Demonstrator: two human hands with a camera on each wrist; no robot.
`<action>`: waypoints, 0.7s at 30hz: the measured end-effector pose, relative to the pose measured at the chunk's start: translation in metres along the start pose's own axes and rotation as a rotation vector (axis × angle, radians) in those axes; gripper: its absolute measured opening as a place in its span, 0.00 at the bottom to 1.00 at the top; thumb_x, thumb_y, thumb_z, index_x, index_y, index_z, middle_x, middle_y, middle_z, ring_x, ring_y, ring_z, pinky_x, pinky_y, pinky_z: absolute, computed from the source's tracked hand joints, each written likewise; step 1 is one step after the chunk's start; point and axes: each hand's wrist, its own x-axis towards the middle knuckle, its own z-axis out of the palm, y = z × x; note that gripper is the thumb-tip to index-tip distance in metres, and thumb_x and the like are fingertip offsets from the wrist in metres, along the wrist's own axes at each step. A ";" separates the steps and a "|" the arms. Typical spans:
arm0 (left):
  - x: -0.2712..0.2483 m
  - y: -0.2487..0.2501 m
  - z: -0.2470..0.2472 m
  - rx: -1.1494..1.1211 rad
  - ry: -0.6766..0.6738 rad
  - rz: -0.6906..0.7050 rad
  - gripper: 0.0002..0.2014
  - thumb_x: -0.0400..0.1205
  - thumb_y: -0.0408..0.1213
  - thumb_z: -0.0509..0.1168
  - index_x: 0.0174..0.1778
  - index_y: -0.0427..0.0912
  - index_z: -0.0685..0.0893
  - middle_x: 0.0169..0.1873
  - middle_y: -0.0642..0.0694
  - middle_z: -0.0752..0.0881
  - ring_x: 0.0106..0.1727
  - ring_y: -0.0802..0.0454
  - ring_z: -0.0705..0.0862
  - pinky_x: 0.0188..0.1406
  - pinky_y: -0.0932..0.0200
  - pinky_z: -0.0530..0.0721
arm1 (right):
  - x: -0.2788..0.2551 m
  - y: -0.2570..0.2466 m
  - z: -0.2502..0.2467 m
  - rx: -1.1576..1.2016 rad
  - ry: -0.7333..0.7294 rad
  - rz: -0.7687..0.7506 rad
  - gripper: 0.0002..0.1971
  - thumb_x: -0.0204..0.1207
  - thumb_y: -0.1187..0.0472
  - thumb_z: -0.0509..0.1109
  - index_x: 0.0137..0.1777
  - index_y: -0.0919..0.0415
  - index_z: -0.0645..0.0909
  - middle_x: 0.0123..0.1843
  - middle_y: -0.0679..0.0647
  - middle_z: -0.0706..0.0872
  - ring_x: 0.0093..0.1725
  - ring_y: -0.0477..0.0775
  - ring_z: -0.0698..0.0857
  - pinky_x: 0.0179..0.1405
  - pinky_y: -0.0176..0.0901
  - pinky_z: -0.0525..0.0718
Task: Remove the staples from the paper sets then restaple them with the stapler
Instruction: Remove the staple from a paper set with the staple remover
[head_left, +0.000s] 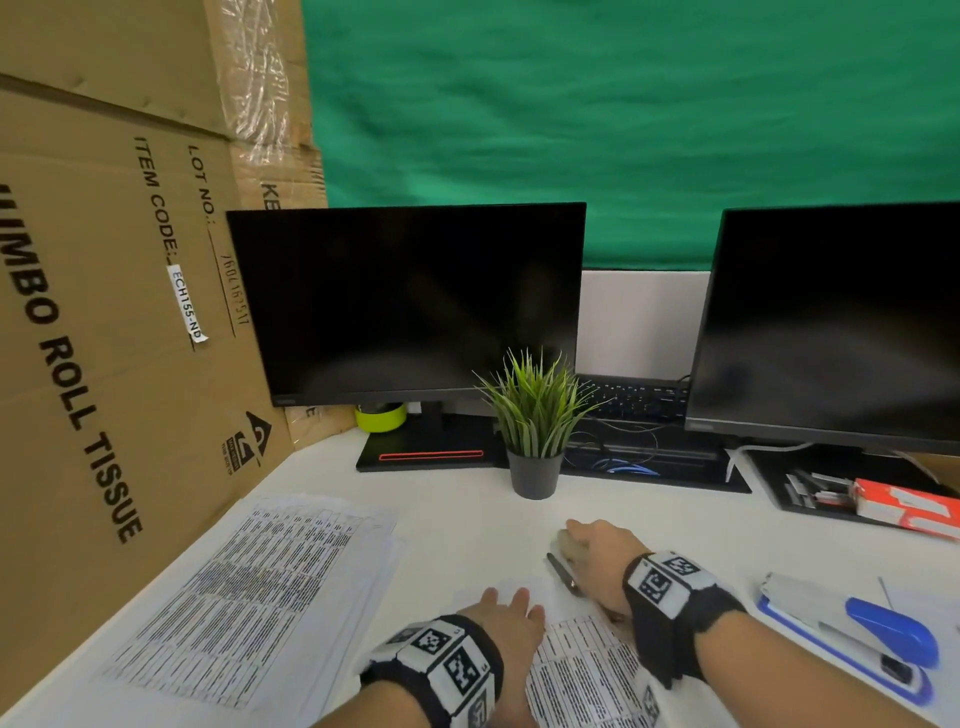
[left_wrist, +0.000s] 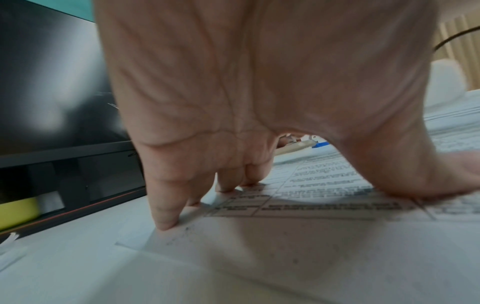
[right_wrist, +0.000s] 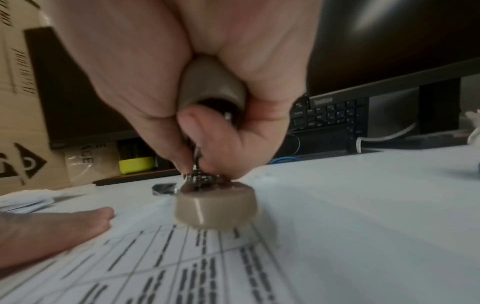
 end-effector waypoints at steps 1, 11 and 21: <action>-0.001 -0.001 0.001 -0.007 0.014 0.002 0.31 0.86 0.34 0.61 0.83 0.34 0.54 0.83 0.38 0.53 0.82 0.33 0.54 0.76 0.37 0.67 | -0.008 0.003 -0.002 0.012 -0.001 -0.004 0.22 0.84 0.60 0.58 0.77 0.58 0.65 0.74 0.58 0.73 0.71 0.59 0.76 0.69 0.45 0.75; 0.005 -0.004 0.001 0.000 -0.020 0.000 0.38 0.84 0.39 0.66 0.84 0.40 0.50 0.84 0.42 0.49 0.83 0.33 0.50 0.78 0.35 0.64 | -0.020 0.004 0.018 -0.047 -0.036 -0.014 0.25 0.78 0.64 0.65 0.75 0.58 0.66 0.70 0.58 0.77 0.69 0.60 0.77 0.66 0.48 0.78; 0.005 0.001 0.003 -0.084 -0.011 -0.058 0.24 0.91 0.38 0.47 0.84 0.42 0.53 0.83 0.42 0.53 0.84 0.37 0.51 0.74 0.34 0.66 | 0.013 -0.013 0.026 -0.014 -0.009 0.086 0.24 0.77 0.63 0.66 0.72 0.55 0.64 0.66 0.60 0.76 0.63 0.62 0.81 0.57 0.48 0.80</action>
